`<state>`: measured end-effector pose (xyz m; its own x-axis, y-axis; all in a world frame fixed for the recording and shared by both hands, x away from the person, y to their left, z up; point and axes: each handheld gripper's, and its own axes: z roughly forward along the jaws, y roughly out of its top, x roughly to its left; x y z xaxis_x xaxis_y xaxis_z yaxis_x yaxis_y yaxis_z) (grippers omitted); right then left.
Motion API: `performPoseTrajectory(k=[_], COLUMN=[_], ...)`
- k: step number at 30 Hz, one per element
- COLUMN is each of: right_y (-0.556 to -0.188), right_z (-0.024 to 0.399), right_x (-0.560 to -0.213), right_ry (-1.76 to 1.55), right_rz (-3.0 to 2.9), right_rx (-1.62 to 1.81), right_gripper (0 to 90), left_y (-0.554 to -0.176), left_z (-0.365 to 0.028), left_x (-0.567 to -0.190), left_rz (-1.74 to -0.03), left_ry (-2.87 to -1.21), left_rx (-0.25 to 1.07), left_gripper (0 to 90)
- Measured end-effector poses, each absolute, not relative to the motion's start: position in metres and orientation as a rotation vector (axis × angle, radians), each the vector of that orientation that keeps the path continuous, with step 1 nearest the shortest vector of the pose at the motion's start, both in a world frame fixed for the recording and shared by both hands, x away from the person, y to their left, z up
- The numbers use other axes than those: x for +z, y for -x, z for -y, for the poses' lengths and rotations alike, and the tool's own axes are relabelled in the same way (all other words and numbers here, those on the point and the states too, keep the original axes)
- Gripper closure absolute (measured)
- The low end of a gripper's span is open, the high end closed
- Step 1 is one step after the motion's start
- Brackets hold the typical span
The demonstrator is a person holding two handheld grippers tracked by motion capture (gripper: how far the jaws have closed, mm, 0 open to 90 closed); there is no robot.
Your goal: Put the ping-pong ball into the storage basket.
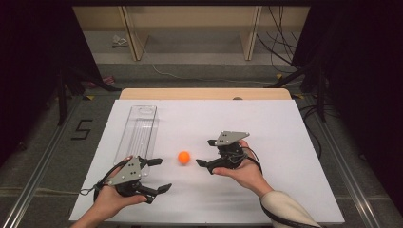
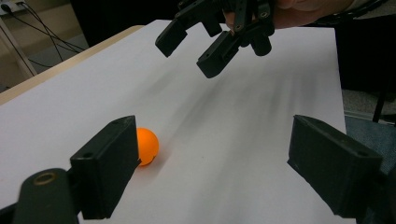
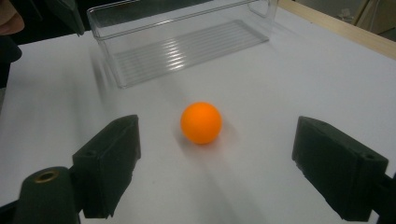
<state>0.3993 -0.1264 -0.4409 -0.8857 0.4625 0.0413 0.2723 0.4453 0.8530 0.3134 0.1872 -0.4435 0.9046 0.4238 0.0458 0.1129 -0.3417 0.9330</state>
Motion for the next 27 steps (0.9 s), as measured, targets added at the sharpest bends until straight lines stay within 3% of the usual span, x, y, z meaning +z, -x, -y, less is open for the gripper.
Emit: performPoseTrajectory(k=[27], right_y=[-0.425], right_z=[0.081], right_x=[-0.463], right_ry=[-0.627], right_rz=[-2.572], right_rx=[1.347], right_gripper=[16.2], left_y=[-0.314], left_z=[-0.188], left_x=[-0.444], left_rz=[-0.395], left_ry=[-1.910], left_rx=[0.335], left_gripper=[15.9])
